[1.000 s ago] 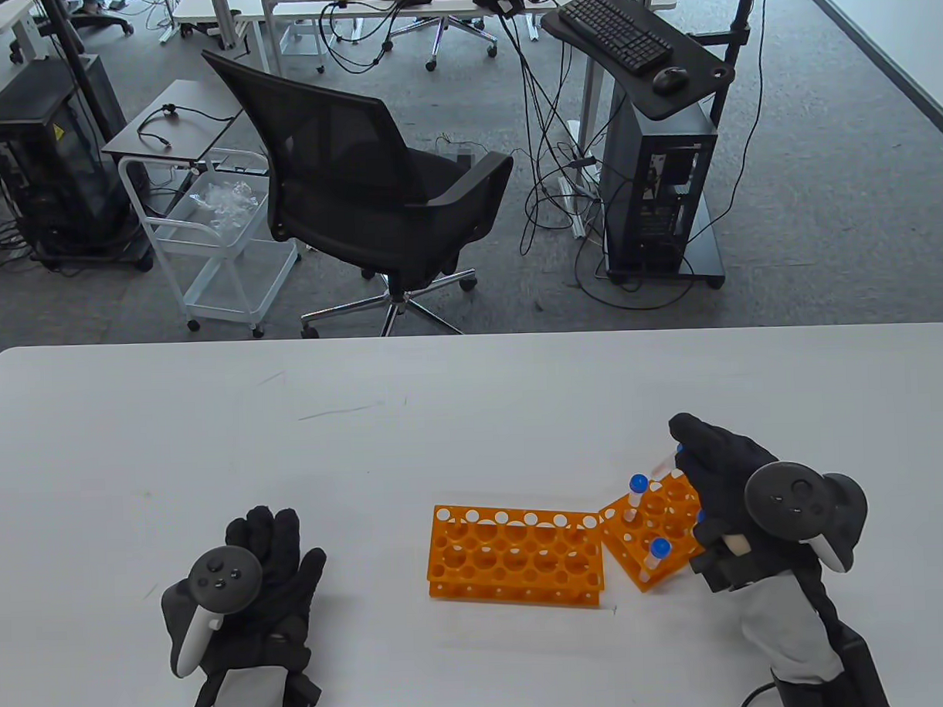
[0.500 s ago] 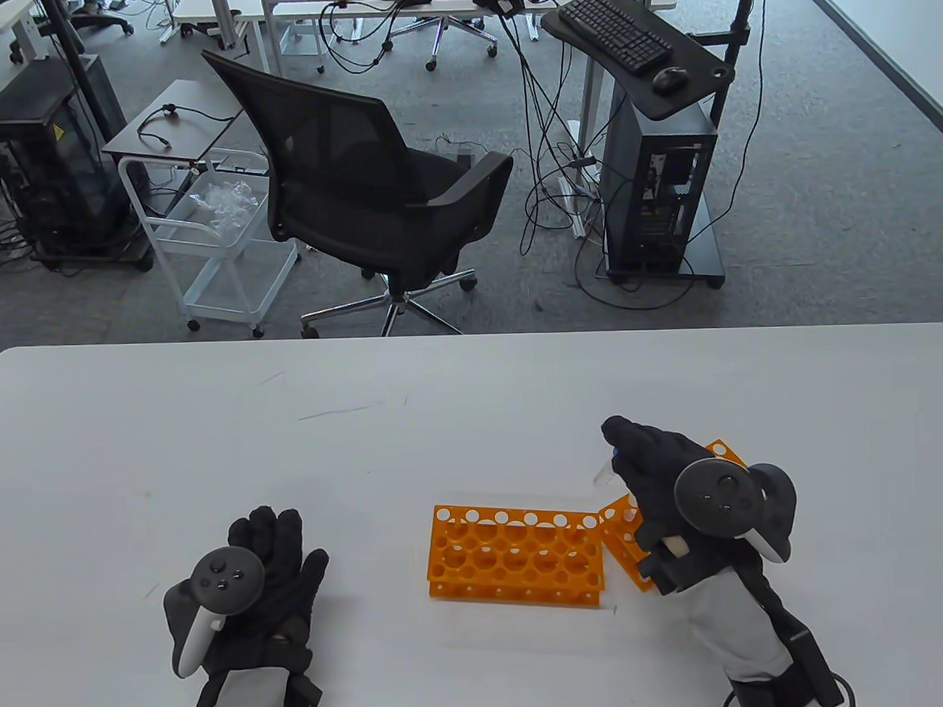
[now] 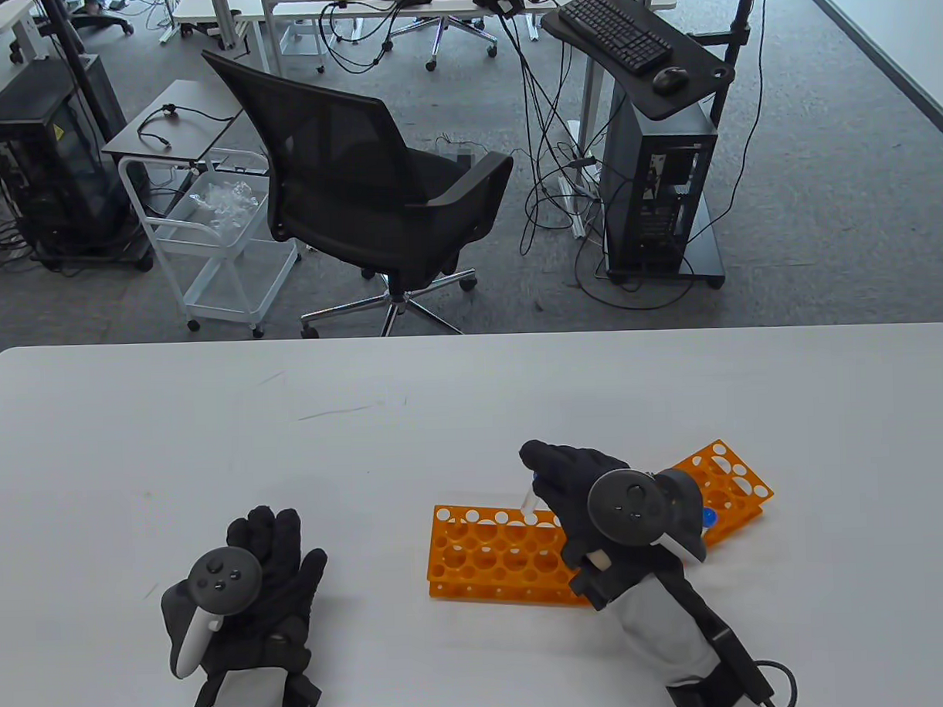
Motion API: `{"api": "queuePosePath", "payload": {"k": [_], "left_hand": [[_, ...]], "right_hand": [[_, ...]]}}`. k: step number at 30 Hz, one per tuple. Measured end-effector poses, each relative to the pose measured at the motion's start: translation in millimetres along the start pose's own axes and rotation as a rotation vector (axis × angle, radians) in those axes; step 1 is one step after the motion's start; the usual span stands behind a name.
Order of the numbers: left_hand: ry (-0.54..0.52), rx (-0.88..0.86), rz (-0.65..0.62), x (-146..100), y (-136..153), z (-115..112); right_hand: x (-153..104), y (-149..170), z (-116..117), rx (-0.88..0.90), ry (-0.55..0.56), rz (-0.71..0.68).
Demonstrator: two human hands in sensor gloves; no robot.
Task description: Transfer 4 test tubes between racks (Right hand only)
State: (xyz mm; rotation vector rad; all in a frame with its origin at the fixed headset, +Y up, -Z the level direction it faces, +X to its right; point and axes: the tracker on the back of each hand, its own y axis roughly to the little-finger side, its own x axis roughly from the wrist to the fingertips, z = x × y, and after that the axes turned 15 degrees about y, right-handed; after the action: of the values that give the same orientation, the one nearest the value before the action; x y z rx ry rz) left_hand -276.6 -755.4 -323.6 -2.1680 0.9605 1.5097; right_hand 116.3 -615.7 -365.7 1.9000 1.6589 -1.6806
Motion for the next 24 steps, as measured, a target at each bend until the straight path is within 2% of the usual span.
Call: {"api": "queuePosePath", "payload": {"k": [19, 24], "left_hand": [[0.032, 0.006, -0.003, 5, 0, -3], [0.027, -0.002, -0.009, 4, 0, -2]], "right_hand": [[-2, -26, 68, -0.022, -0.097, -0.024], [-5, -29, 79, -0.043, -0.117, -0.041]]}}
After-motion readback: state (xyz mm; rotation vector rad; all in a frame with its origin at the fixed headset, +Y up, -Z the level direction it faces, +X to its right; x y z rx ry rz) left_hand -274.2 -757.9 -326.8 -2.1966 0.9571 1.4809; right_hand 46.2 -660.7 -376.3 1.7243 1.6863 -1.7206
